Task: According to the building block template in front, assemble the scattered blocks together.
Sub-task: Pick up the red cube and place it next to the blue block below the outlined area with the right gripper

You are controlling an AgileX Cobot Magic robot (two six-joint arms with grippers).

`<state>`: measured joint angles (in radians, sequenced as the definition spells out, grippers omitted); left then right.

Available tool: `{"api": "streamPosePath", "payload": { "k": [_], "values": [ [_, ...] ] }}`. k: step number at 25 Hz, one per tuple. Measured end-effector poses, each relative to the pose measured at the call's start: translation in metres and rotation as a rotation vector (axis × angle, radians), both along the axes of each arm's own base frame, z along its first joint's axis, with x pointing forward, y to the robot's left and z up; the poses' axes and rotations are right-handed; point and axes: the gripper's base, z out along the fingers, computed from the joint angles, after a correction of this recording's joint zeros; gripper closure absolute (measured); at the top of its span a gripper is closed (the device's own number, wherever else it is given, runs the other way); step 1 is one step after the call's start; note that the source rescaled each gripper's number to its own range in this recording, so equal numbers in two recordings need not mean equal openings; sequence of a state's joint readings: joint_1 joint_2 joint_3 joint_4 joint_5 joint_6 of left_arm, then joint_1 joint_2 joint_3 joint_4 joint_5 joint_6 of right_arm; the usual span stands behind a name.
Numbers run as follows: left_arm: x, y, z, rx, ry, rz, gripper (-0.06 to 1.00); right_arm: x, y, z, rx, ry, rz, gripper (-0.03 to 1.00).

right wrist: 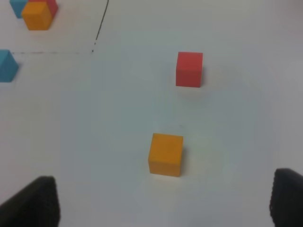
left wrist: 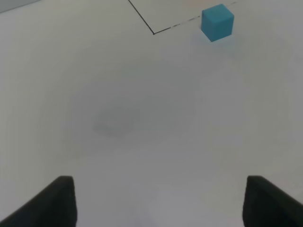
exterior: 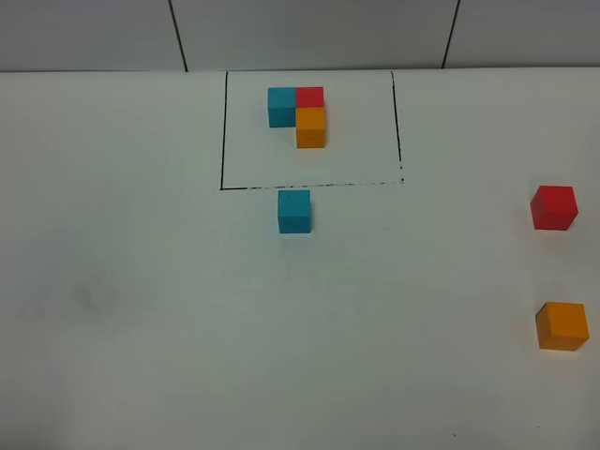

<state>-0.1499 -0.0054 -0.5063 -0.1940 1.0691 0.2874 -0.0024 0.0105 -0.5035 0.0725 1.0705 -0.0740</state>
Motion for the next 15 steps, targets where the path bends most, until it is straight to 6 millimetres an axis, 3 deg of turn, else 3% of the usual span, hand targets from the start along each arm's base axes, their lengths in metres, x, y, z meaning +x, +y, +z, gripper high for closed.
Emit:
{"api": "streamPosePath", "payload": {
  "k": [15],
  "values": [
    [0.0027, -0.0012, -0.0002, 0.009, 0.0, 0.176, 0.32, 0.0, 0.0, 0.0, 0.0, 0.0, 0.0, 0.18]
  ]
}}
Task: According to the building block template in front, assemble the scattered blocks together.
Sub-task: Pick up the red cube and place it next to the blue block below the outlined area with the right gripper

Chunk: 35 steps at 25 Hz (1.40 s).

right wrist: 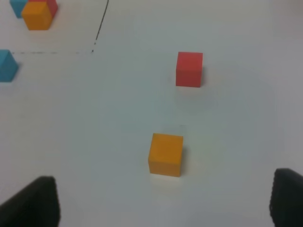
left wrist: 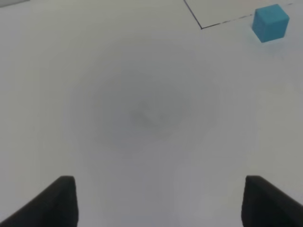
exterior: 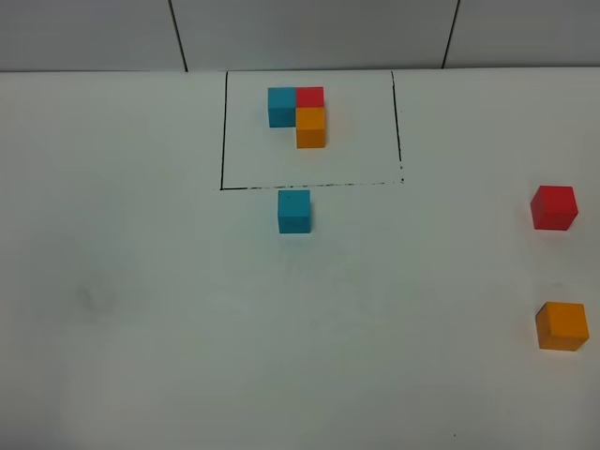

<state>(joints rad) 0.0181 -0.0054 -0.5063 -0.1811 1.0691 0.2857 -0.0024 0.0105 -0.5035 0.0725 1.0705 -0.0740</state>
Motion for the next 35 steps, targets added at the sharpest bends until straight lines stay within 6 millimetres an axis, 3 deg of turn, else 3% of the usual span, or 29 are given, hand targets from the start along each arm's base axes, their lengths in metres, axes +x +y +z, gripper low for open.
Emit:
{"api": "streamPosePath", "payload": {
  "k": [35],
  "values": [
    [0.0, 0.0, 0.0, -0.002, 0.0, 0.003, 0.32, 0.0, 0.0, 0.0, 0.0, 0.0, 0.0, 0.2]
  ]
}}
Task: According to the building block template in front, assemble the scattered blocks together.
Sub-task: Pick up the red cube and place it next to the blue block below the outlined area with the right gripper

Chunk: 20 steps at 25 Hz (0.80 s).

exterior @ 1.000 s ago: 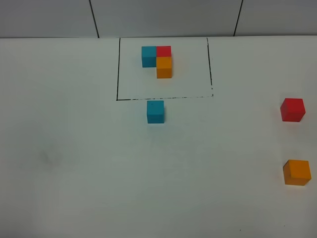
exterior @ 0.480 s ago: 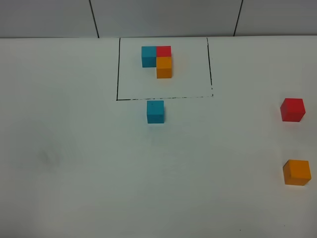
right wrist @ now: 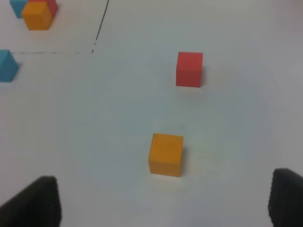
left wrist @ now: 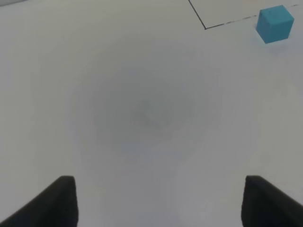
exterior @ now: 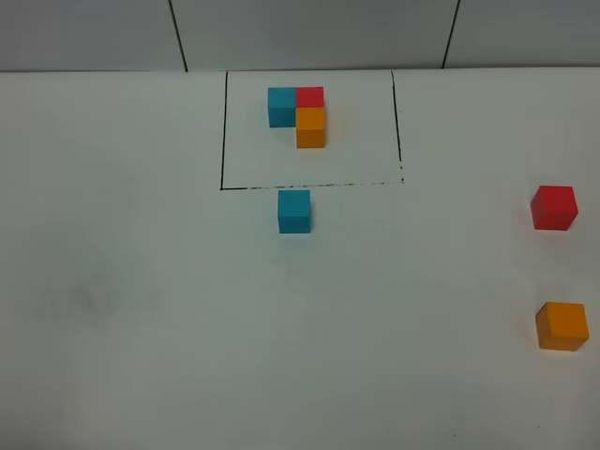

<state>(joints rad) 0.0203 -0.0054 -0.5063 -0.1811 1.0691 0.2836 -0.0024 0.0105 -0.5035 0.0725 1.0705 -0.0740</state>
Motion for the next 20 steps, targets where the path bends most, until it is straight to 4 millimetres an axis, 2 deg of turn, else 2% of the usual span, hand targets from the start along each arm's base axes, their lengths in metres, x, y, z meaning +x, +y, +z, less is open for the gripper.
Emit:
{"api": "streamPosePath", "payload": {
  "k": [20],
  "values": [
    [0.0, 0.0, 0.0, 0.0, 0.0, 0.0, 0.32, 0.0014, 0.0, -0.0001, 0.002, 0.011, -0.001, 0.2]
  ]
}}
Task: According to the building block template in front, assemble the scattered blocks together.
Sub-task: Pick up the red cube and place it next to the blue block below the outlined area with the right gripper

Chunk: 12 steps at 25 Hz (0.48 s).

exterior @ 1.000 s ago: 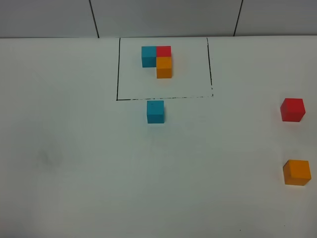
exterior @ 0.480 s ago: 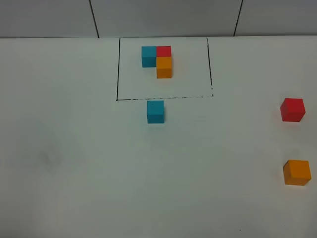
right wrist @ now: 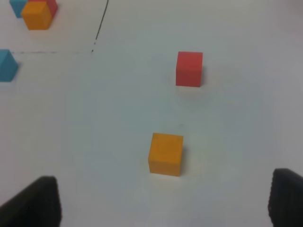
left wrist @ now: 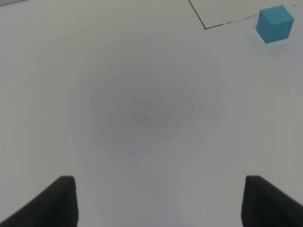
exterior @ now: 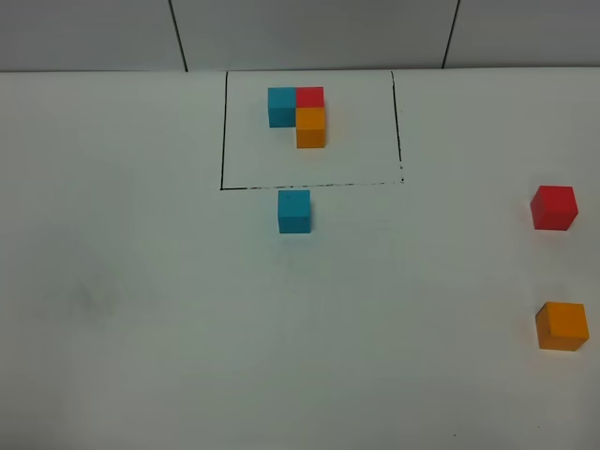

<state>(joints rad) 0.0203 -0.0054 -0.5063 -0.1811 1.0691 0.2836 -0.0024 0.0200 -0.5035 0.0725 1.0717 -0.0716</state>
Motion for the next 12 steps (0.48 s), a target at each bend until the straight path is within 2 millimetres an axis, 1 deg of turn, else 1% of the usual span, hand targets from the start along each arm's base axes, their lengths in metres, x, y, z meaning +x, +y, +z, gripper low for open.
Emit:
{"api": "streamPosePath", "payload": {
  "k": [2, 4, 6, 9, 11, 12],
  "values": [
    [0.0, 0.0, 0.0, 0.0, 0.0, 0.0, 0.32, 0.004, 0.0, 0.004, 0.007, 0.028, -0.004, 0.2],
    [0.0, 0.0, 0.0, 0.0, 0.0, 0.0, 0.32, 0.012, 0.0, 0.013, 0.008, 0.07, -0.004, 0.19],
    [0.0, 0.0, 0.0, 0.0, 0.0, 0.0, 0.32, 0.026, 0.0, 0.025, -0.002, 0.128, 0.002, 0.14],
    [0.0, 0.0, 0.0, 0.0, 0.0, 0.0, 0.32, 0.062, 0.0, 0.04, -0.025, 0.271, 0.02, 0.01],
    [0.0, 0.0, 0.0, 0.0, 0.0, 0.0, 0.32, 0.095, 0.0, 0.041, -0.038, 0.388, 0.034, -0.02],
    [0.0, 0.0, 0.0, 0.0, 0.0, 0.0, 0.32, 0.11, 0.0, 0.042, -0.044, 0.418, 0.039, -0.02]
  ]
}}
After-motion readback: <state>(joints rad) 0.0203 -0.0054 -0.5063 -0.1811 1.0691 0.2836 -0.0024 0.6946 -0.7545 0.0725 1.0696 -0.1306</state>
